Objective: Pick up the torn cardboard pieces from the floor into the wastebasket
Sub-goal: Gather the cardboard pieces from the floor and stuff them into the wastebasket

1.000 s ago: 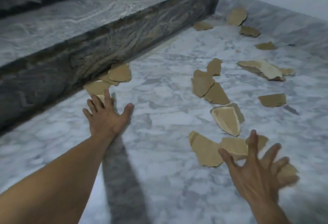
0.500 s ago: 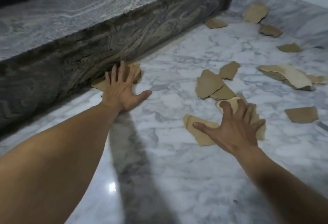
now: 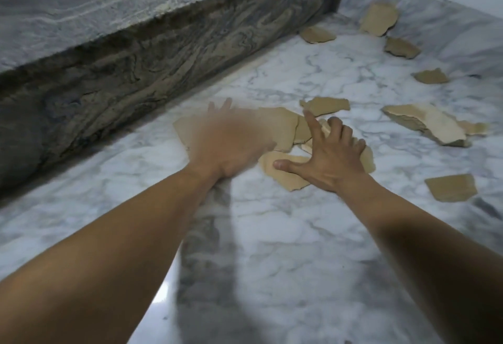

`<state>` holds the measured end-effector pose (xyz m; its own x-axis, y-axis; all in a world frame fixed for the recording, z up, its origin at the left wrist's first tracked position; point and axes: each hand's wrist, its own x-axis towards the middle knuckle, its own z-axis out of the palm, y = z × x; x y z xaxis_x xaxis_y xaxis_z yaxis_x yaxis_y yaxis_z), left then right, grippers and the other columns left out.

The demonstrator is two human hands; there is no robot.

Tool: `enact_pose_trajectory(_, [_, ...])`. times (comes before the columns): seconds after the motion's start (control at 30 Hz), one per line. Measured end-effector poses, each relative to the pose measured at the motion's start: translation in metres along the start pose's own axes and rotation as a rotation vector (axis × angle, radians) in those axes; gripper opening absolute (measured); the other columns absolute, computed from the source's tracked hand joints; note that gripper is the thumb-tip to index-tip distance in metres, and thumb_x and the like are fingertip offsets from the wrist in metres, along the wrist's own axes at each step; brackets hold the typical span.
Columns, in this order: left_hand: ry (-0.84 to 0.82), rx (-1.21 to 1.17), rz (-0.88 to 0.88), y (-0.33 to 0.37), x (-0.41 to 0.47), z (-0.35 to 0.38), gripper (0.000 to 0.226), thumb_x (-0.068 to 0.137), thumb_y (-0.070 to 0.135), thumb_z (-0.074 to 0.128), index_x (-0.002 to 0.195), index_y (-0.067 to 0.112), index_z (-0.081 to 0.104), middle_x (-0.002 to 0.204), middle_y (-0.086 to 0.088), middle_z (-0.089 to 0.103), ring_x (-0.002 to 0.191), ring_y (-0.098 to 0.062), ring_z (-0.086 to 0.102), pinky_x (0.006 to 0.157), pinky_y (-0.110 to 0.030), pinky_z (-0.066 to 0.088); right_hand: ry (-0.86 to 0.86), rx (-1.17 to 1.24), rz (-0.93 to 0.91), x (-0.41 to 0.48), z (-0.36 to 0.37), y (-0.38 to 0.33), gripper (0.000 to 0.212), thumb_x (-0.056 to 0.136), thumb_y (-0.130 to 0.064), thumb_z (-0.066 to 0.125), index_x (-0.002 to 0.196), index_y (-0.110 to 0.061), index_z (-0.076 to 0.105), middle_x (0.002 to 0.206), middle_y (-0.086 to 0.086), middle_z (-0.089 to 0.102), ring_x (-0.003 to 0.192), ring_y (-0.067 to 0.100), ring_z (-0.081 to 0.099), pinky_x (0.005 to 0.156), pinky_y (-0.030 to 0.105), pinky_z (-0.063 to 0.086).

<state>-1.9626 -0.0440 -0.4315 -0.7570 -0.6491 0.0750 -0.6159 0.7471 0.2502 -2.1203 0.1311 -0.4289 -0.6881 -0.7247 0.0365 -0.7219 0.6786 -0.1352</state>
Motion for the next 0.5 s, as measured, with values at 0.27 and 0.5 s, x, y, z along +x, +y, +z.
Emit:
enact_pose_trajectory(0.27, [-0.067,-0.023,0.069,0.021,0.031,0.014,0.096,0.073,0.100,0.006,0.155,0.051,0.020,0.168,0.005,0.021,0.156,-0.023,0.007,0.120,-0.062,-0.003,-0.318,-0.008,-0.128,0.083,-0.005,0.014,0.113,0.042,-0.111,0.023,0.138,-0.071,-0.019,0.168,-0.001,-0.018,0.151,0.041,-0.017,0.106,0.081,-0.007])
enact_pose_trajectory(0.5, [0.057,0.098,0.072,0.032,0.023,0.010,0.086,0.079,0.094,0.012,0.150,0.050,0.035,0.149,0.002,0.045,0.132,-0.030,0.035,0.100,-0.051,0.029,-0.041,-0.042,-0.147,0.047,-0.006,0.028,0.100,0.059,-0.103,0.028,0.142,-0.049,0.033,0.147,0.003,0.039,0.135,0.033,0.033,0.106,0.058,0.026])
